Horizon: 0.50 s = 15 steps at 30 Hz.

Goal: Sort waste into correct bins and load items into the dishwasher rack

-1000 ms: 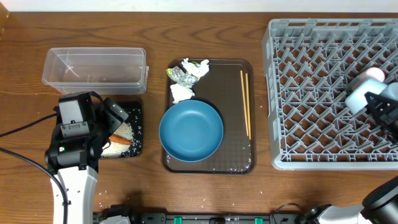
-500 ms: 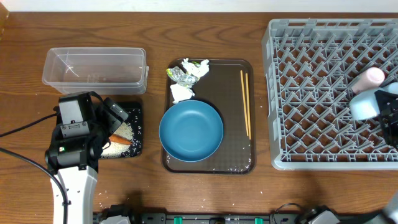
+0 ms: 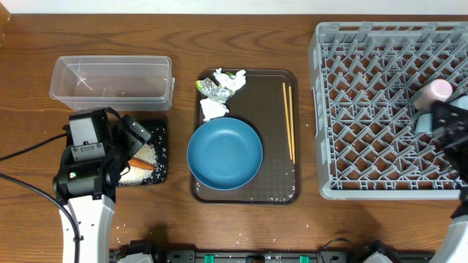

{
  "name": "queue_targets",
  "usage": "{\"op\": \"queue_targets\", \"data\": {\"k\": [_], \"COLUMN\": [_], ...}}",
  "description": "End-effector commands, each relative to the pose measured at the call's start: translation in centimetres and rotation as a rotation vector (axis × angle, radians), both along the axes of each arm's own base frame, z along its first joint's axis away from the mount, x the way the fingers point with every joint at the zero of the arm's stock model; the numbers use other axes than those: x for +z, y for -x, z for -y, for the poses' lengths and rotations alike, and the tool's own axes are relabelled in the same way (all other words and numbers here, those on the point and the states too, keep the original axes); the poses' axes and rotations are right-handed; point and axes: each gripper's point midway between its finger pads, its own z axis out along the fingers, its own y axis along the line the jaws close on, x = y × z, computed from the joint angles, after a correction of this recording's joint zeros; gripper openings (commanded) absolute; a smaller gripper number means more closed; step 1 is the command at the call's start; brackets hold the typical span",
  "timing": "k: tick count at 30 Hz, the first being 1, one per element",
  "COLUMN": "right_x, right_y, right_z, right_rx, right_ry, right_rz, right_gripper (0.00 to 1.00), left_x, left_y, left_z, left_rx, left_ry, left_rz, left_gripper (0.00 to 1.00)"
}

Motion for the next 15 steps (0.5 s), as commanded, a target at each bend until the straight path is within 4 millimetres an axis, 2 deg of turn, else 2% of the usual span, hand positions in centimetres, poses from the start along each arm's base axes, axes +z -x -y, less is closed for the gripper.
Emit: {"op": "queue_targets", "data": {"k": [1,10,15], "right_x": [0.4,-0.8,-2.2], "right_y": [-1.0,-3.2,-3.5], "right_z": [-4.6,-15.2,-21.7], "right_rx": [0.169,0.372,0.497], "right_ry": [-0.012,0.259,0.463], "right_rz": [0.018,-0.043,-0.126], "right_gripper": [0.99,0.97,0.99], "left_x": [0.7,0.7,0.7], "left_y": [-0.3,-0.3,-0.3], "left_z": [-0.4,-0.4,-0.4], "left_rx": [0.009,0.009,0.009], "left_ry": [-0.016,-0.016,-0.016], "left_rz": [0.012,0.012,0.012], "left_gripper": [1.00,1.00,1.00]}}
